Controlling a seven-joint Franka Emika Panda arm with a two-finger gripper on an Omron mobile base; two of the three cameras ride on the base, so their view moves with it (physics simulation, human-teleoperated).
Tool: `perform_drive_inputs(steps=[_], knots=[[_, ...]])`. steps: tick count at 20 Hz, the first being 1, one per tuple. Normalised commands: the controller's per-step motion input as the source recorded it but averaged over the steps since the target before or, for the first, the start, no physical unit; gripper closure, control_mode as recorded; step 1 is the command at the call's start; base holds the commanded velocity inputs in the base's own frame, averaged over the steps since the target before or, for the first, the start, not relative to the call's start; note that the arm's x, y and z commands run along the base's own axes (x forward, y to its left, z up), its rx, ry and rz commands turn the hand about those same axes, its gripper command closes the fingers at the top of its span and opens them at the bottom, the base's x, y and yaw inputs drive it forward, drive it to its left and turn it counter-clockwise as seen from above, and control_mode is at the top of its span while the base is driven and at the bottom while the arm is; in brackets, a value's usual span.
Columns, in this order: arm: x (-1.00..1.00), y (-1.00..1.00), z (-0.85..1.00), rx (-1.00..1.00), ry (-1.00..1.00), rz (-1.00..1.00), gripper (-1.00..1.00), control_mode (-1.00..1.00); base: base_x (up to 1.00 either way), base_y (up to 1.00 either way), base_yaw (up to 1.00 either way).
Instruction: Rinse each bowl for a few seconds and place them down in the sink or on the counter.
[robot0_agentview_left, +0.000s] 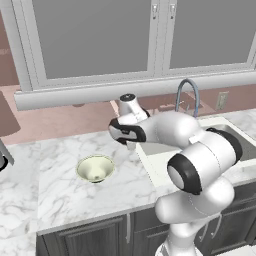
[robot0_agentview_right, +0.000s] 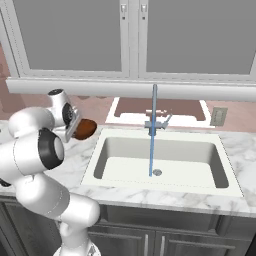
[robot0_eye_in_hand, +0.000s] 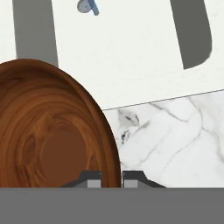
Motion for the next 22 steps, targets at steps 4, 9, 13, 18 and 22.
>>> perform_drive_inputs(steps=[4, 9, 13, 18, 22], knots=[[0.18, 0.24, -0.14, 0.0, 0.0, 0.07, 1.0, -1.0, 0.0, 0.0, 0.0], [0.27, 0.09, -0.18, 0.0, -0.02, 0.07, 1.0, -1.0, 0.0, 0.0, 0.0], [0.27, 0.0, -0.22, 0.0, -0.02, 0.06, 1.0, -1.0, 0.0, 0.0, 0.0], [0.25, 0.04, -0.26, 0.0, 0.0, 0.05, 1.0, -1.0, 0.0, 0.0, 0.0], [0.21, 0.1, -0.27, 0.0, 0.0, 0.04, 1.0, -1.0, 0.0, 0.0, 0.0]])
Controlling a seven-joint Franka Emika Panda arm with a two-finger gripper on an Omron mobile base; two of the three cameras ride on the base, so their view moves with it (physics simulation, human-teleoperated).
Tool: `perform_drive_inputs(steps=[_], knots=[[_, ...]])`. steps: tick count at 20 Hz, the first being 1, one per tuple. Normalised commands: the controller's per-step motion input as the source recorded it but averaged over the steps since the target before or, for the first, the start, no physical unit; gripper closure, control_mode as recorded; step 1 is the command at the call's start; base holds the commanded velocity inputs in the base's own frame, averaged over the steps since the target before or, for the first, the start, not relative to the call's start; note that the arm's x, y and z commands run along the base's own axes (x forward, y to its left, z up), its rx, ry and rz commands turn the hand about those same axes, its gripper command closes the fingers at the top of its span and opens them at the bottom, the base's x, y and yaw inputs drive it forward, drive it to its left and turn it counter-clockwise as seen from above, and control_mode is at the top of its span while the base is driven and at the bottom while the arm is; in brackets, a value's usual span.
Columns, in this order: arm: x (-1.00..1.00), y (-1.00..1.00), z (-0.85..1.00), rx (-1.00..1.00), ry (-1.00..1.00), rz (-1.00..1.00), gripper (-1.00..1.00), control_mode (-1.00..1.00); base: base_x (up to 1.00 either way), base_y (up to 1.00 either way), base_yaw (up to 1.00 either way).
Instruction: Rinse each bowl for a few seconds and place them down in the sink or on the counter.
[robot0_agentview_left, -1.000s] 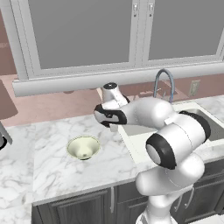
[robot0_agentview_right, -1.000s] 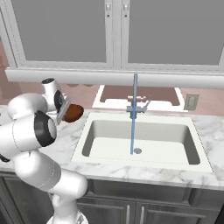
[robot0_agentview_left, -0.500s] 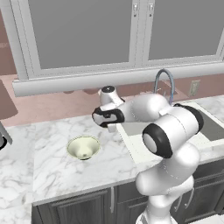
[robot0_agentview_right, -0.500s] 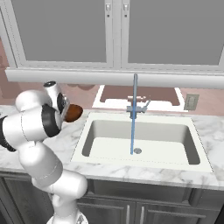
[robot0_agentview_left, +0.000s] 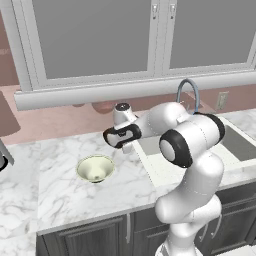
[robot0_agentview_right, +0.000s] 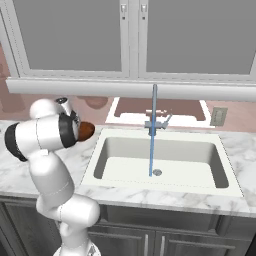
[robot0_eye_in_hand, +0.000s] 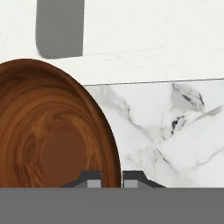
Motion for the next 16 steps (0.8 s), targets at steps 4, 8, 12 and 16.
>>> perform_drive_inputs(steps=[4, 8, 12, 16], knots=[[0.19, 0.13, -0.27, 0.0, 0.0, 0.03, 1.0, -1.0, 0.0, 0.0, 0.0], [0.2, 0.13, -0.25, 0.0, 0.0, 0.03, 1.0, -1.0, 0.0, 0.0, 0.0], [0.22, 0.15, -0.28, 0.0, 0.0, 0.03, 1.0, -1.0, 0.0, 0.0, 0.0], [0.26, 0.11, -0.32, 0.0, 0.0, 0.03, 1.0, -1.0, 0.0, 0.0, 0.0]])
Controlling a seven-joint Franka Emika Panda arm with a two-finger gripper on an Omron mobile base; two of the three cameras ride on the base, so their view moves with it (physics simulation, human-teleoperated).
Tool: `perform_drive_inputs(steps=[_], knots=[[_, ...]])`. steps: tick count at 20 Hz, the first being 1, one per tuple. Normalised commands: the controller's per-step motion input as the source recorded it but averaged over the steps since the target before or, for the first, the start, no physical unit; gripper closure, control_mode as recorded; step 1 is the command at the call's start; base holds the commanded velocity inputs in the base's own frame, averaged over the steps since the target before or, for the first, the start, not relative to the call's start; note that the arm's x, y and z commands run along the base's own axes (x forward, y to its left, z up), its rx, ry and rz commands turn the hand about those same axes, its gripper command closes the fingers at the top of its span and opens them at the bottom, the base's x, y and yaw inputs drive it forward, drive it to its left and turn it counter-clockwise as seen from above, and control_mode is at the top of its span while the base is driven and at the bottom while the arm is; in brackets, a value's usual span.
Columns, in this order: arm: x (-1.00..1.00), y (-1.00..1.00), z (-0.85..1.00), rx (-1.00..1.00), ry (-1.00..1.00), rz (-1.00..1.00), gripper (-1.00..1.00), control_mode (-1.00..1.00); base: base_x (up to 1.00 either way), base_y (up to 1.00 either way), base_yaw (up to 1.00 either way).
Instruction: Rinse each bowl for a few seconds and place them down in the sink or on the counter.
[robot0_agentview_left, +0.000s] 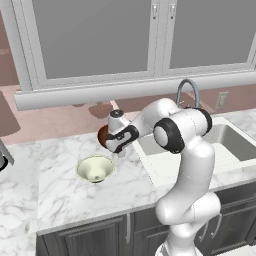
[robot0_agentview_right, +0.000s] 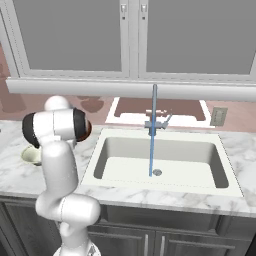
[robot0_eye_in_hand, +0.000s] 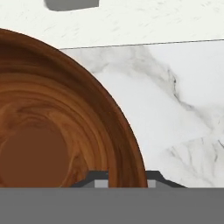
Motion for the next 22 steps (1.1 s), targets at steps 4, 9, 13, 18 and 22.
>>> perform_drive_inputs(steps=[4, 9, 13, 18, 22], knots=[[0.21, 0.12, -0.31, 0.0, 0.0, 0.04, 1.0, -1.0, 0.0, 0.0, 0.0], [0.14, 0.09, -0.14, 0.01, 0.0, 0.03, -1.0, -1.0, 0.0, 0.0, 0.0], [0.0, 0.0, 0.04, 0.02, 0.0, 0.01, -1.0, -1.0, 0.0, 0.0, 0.0], [0.0, 0.0, 0.04, 0.02, 0.0, 0.02, -1.0, -1.0, 0.0, 0.0, 0.0], [-0.11, 0.0, 0.04, 0.02, 0.0, 0.03, -1.0, -1.0, 0.0, 0.0, 0.0]])
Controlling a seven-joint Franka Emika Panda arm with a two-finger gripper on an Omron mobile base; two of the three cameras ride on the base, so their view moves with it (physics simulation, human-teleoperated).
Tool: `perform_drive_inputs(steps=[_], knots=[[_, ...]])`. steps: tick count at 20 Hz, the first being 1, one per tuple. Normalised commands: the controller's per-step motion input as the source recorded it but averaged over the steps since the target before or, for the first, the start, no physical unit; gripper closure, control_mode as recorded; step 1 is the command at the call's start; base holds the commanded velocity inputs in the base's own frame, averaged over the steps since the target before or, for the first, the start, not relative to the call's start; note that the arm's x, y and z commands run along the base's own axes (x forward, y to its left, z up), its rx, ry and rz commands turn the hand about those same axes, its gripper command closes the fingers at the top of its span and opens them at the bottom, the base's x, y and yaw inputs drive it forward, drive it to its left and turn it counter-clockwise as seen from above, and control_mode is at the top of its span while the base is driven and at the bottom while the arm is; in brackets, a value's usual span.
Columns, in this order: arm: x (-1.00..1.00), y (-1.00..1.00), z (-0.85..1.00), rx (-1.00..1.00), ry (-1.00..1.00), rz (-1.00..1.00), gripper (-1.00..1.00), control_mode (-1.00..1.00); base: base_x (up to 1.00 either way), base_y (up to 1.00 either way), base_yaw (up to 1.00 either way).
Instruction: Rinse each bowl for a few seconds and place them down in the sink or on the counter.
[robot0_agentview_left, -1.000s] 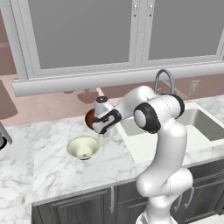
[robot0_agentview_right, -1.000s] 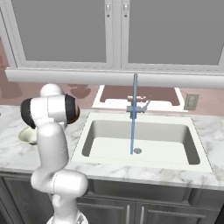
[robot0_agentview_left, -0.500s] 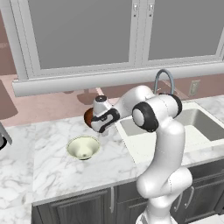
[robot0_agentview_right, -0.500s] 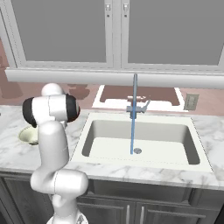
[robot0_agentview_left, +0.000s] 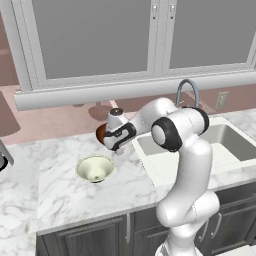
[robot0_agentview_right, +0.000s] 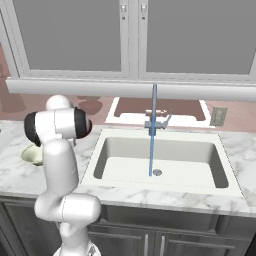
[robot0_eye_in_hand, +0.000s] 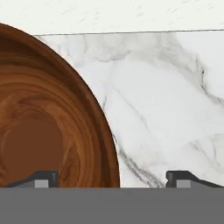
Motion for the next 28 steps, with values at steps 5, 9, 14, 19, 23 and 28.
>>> perform_drive_inputs(steps=[5, 9, 14, 19, 23, 28], knots=[[-0.19, 0.0, 0.09, 0.01, -0.02, 0.03, -1.0, -1.0, 0.0, 0.0, 0.0], [-0.21, 0.0, 0.19, 0.0, -0.04, 0.03, -1.0, -1.0, 0.0, 0.0, 0.0], [-0.25, 0.0, 0.24, 0.0, -0.07, 0.03, -1.0, -1.0, 0.0, 0.0, 0.0], [-0.14, 0.0, 0.29, 0.0, -0.08, 0.04, -1.0, -1.0, 0.0, 0.0, 0.0], [-0.09, 0.0, 0.37, 0.0, -0.03, 0.05, -1.0, -1.0, 0.0, 0.0, 0.0], [-0.04, 0.0, 0.43, 0.0, 0.0, 0.05, -1.0, -1.0, 0.0, 0.0, 0.0]])
